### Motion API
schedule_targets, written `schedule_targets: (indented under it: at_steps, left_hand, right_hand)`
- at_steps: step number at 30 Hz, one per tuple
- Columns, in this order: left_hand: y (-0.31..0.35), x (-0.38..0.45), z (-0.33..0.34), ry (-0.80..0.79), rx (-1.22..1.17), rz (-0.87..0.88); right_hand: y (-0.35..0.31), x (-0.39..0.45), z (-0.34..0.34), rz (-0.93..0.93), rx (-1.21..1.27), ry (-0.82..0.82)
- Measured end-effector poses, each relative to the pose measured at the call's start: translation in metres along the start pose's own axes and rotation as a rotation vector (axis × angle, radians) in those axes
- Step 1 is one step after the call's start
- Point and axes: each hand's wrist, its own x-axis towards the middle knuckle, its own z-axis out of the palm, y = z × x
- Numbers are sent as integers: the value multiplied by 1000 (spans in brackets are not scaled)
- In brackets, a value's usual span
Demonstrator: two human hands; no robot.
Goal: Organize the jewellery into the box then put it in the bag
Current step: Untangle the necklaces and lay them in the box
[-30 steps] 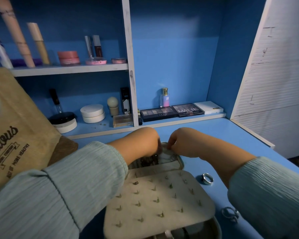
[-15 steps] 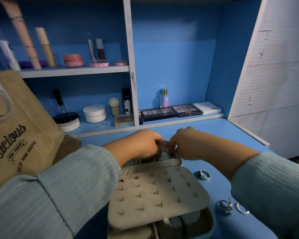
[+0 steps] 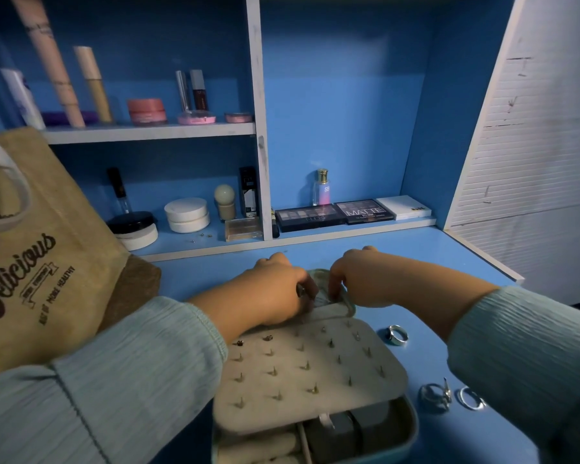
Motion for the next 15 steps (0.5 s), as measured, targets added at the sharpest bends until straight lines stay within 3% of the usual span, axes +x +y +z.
schedule_targets:
  at_steps: [3,9,15]
  left_hand:
    - [1,0,0,24,45,-43]
    - [2,0,0,7,79,-71]
    - [4,-2,-1,-20,54,-47]
  right_hand:
    - [2,-4,-4,-10,122,6]
    - [-3,-1,-2,25,26,-6]
    - [-2,-8,-4,-35,217,-22]
